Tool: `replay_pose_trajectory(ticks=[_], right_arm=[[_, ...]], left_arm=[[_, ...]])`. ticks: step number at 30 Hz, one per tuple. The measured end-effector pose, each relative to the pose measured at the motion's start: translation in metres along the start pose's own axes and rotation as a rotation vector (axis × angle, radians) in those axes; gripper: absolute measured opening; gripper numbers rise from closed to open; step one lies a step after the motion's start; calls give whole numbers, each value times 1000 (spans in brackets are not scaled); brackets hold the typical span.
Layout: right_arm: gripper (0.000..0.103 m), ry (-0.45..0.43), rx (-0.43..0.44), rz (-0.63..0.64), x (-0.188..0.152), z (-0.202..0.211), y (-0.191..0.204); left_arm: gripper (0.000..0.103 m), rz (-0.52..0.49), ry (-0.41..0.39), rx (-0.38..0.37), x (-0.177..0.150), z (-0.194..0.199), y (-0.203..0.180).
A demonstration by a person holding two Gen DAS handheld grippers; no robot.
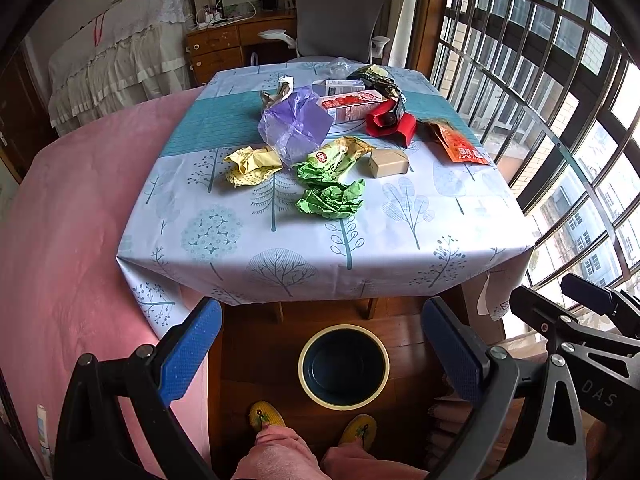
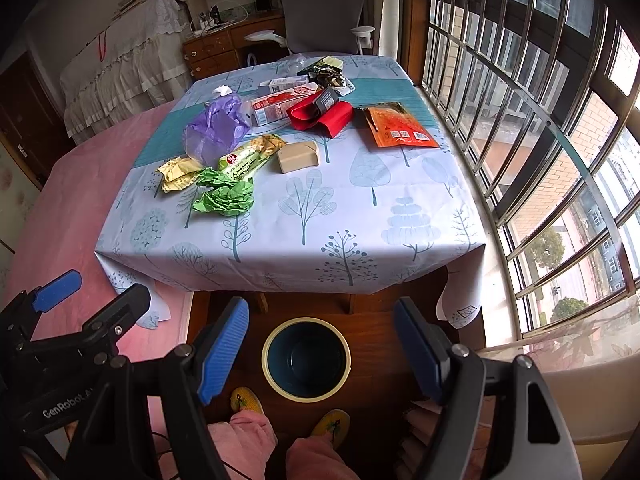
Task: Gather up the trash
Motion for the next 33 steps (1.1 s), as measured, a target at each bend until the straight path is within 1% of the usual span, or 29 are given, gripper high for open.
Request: replay_pose_trajectory(ticks=[12,33], right_arm=[[76,11,6,3,-3,-3,0],[76,43,21,-5,-10,-11,-2]], left_arm=[[99,-2,13,14,-1,0,1],[99,4,41,10,-10,-3,-1]])
Point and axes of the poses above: each gripper's, at about its wrist camera, not at the fingertips, and z roughly against the way its jaws point, y to its left, x to its top, the point moved 8 cm from there along -z, roughly the way its jaws point, and after that the axes turned 10 degrees about -z, right-handed, at the moved point
